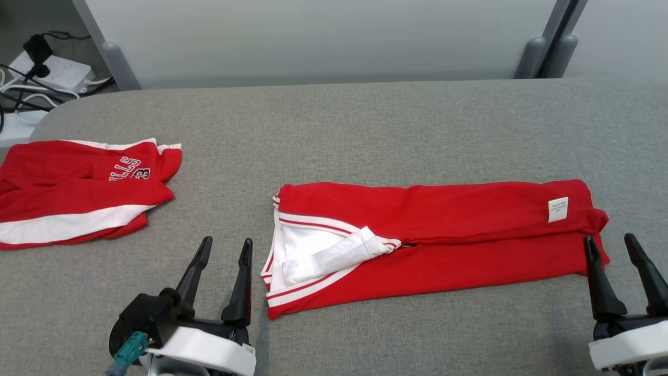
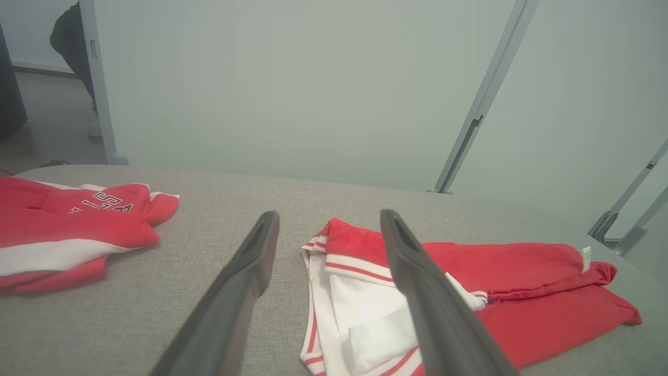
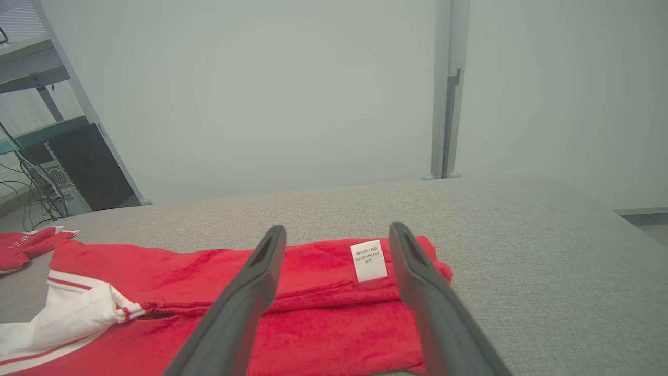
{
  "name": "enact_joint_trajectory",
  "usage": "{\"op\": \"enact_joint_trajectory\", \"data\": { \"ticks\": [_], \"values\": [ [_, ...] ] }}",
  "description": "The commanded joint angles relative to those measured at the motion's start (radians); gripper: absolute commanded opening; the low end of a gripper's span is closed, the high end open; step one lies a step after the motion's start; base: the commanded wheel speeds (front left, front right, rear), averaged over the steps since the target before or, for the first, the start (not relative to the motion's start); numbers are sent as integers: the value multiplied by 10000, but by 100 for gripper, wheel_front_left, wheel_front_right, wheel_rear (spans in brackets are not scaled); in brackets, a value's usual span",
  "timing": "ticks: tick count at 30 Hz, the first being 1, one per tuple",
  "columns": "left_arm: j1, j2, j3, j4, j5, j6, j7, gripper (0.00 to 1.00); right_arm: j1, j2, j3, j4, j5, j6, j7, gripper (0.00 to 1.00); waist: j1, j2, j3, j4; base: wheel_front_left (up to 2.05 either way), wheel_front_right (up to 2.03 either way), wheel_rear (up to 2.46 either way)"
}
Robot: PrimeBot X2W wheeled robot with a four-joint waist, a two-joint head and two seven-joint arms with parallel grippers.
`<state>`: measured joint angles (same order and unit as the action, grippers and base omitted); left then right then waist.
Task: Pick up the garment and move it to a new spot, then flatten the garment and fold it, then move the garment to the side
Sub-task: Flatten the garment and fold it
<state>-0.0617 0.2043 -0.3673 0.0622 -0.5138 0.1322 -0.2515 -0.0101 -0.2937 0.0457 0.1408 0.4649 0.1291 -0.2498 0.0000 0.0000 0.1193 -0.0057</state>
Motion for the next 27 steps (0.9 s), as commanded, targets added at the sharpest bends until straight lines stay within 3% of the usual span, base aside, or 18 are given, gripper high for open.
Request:
{"op": "enact_joint_trajectory", "data": {
  "ticks": [1,11,18,27],
  "values": [
    [-49,-9,517,-251,238,-132,-102,100,37,-170,131,-270,-76,16,-120,100,0,0,-77,-32,0,0,0],
    [517,-768,1459,-155,1613,-939,-102,100,374,-58,196,-492,13,16,-120,100,0,0,-149,-94,0,0,0],
    [545,-1122,1817,-111,2126,-1270,-102,100,336,-98,170,-479,144,16,-120,100,0,0,8,-26,0,0,0],
    [446,-1325,1838,-204,2643,-1529,-103,100,-207,-362,320,485,1862,16,-120,100,0,0,243,123,0,0,0]
  ]
}}
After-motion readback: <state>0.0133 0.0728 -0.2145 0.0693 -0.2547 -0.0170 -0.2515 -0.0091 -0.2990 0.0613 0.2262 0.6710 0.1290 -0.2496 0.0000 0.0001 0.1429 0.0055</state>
